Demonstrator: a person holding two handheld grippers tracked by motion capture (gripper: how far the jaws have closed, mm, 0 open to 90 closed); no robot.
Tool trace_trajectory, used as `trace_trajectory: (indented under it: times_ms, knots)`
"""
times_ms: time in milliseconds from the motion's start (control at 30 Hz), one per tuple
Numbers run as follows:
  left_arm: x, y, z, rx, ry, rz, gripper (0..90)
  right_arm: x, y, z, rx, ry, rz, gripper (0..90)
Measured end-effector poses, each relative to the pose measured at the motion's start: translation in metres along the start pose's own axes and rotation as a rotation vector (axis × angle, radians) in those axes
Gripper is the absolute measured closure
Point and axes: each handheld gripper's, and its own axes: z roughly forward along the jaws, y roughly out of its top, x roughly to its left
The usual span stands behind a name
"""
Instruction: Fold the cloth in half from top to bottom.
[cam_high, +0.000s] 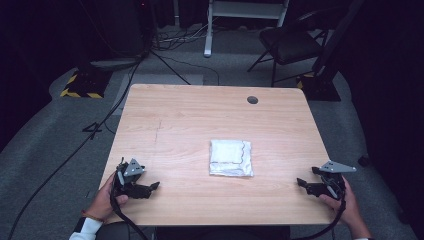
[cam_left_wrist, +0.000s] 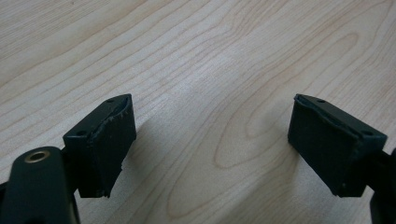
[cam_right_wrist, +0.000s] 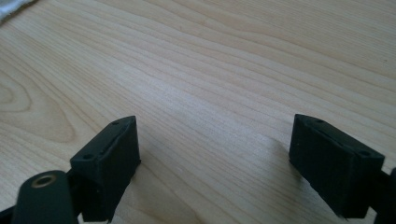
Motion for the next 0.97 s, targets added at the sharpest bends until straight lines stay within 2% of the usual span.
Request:
trace_trajectory:
  times_ms: [967]
  knots:
    - [0.0007, 0.0003, 0.0002, 0.004, -0.003, 0.004, 14.8, -0.0005, -0.0005, -0.0004, -0.001, -0.001, 0.000, 16.6]
